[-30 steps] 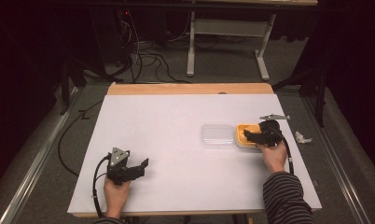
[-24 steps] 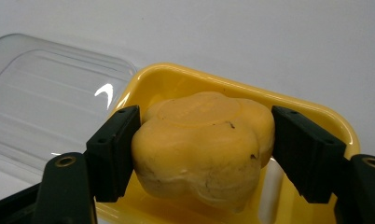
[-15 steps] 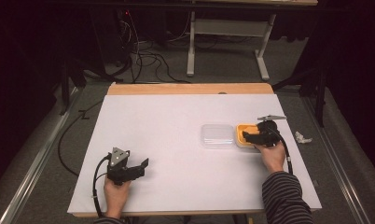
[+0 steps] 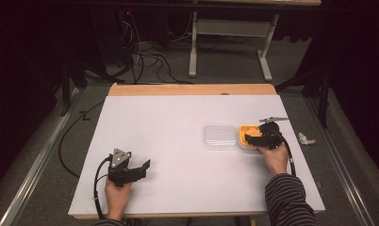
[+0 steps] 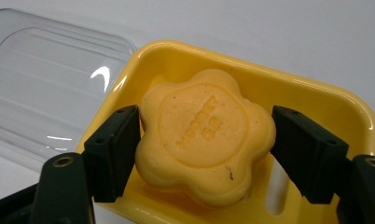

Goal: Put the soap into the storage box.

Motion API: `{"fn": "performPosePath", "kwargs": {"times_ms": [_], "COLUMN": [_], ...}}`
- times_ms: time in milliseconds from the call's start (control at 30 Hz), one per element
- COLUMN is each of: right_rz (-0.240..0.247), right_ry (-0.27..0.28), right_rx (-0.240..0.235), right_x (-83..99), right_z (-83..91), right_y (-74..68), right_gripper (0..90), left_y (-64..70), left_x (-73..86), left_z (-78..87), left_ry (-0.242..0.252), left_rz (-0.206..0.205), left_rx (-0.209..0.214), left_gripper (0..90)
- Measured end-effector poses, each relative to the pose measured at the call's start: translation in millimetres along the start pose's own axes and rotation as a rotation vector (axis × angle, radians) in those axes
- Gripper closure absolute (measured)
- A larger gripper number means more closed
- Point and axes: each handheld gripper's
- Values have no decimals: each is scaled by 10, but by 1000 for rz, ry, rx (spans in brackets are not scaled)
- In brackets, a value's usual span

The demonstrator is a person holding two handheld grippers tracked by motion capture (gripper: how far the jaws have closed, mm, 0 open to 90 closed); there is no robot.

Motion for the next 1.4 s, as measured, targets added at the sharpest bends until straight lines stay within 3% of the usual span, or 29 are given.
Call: {"fn": "performPosePath", "kwargs": {"times_ms": [300, 567, 700, 1400], "right_rz": [-26, -32, -39, -18], "right_ry": [39, 72, 91, 157], "right_rx": [-61, -75, -106, -137], "right_x": [-2, 20, 22, 130], "right_z": [147, 252, 317, 547], "right_y": [50, 46, 49, 35], "right_gripper": [180, 178, 182, 214], "left_y": [1, 3, 6, 4], "left_x": [-1, 0, 0, -1], "left_z": [-2, 1, 2, 0], "left_ry": [-1, 0, 1, -1], "left_rz": [-1, -1, -4, -2], "left_rx": [1, -3, -5, -4], "left_gripper": [161, 161, 161, 161]}}
Point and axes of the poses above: each handheld gripper's, and its own axes: z roughly backward along the jaws, x roughly out of its underside, y roughly to its right, and after that the axes turned 12 degrees about -z, right-handed
